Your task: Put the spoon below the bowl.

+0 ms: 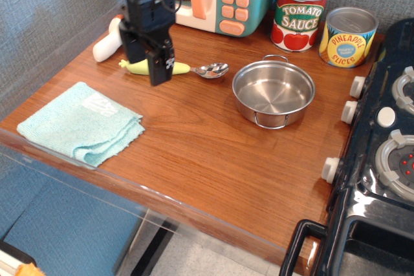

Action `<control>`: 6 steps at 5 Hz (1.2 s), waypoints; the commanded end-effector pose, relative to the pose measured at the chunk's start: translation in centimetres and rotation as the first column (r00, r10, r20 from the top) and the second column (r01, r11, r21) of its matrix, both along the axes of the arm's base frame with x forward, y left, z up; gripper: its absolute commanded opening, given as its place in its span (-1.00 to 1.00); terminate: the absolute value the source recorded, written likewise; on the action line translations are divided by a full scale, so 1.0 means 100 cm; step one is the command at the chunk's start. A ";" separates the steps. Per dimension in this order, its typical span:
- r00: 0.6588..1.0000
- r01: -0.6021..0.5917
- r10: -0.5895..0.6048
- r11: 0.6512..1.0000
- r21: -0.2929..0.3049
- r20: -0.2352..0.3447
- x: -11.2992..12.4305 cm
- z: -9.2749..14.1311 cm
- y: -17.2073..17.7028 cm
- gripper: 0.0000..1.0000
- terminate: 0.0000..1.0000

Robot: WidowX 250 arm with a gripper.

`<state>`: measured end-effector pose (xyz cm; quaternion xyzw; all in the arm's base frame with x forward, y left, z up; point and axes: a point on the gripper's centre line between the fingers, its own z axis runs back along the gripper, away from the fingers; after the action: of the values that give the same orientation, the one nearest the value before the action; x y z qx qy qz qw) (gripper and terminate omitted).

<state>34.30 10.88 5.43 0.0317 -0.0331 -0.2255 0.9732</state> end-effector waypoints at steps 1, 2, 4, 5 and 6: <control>0.996 0.086 -0.085 0.996 -0.013 0.029 0.048 0.007 0.017 1.00 -1.00; 0.994 0.106 -0.106 0.994 -0.039 0.020 0.061 -0.003 0.014 1.00 -1.00; 0.985 0.156 -0.158 0.987 -0.039 -0.070 0.045 -0.026 -0.001 1.00 -1.00; 0.983 0.146 -0.149 0.988 -0.041 -0.105 0.030 -0.028 0.002 1.00 -1.00; 0.983 0.131 -0.135 0.990 -0.043 -0.124 0.023 -0.027 0.005 1.00 -1.00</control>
<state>36.91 11.28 0.93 -0.0113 0.0384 -0.2950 0.9546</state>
